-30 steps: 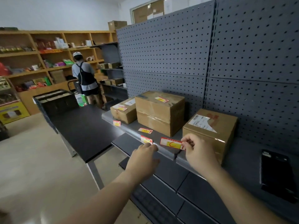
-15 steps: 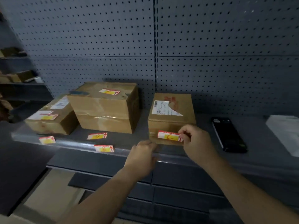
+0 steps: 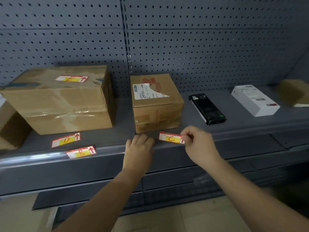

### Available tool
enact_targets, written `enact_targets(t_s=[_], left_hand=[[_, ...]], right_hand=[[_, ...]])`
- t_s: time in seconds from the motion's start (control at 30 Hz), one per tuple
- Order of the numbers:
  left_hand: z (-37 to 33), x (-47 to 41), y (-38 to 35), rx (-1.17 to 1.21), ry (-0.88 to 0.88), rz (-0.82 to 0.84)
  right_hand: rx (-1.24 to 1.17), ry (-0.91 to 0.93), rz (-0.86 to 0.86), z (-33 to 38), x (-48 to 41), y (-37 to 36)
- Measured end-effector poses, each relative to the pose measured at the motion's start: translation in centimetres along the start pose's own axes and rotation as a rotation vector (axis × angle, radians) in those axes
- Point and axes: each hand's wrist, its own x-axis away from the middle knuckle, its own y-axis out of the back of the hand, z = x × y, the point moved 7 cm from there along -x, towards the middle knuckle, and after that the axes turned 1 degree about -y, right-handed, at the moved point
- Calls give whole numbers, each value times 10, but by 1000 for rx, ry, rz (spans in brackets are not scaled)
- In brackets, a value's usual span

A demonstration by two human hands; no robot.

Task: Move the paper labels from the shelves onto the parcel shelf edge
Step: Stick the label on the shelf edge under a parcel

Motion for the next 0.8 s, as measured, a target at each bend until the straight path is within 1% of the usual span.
enact_targets(t_s=[0.3, 0.43, 0.57, 0.8], left_hand=[[-6, 0, -8, -49, -115, -184], [-6, 6, -13, -37, -182, -232], [-4, 5, -14, 7, -139, -219], [2, 2, -3, 107, -109, -130]], right_hand=[[-22, 9, -7, -4, -10, -9], [-37, 21, 1, -6, -13, -9], [-22, 34, 51, -6, -19, -11], [57, 190, 120, 12, -27, -30]])
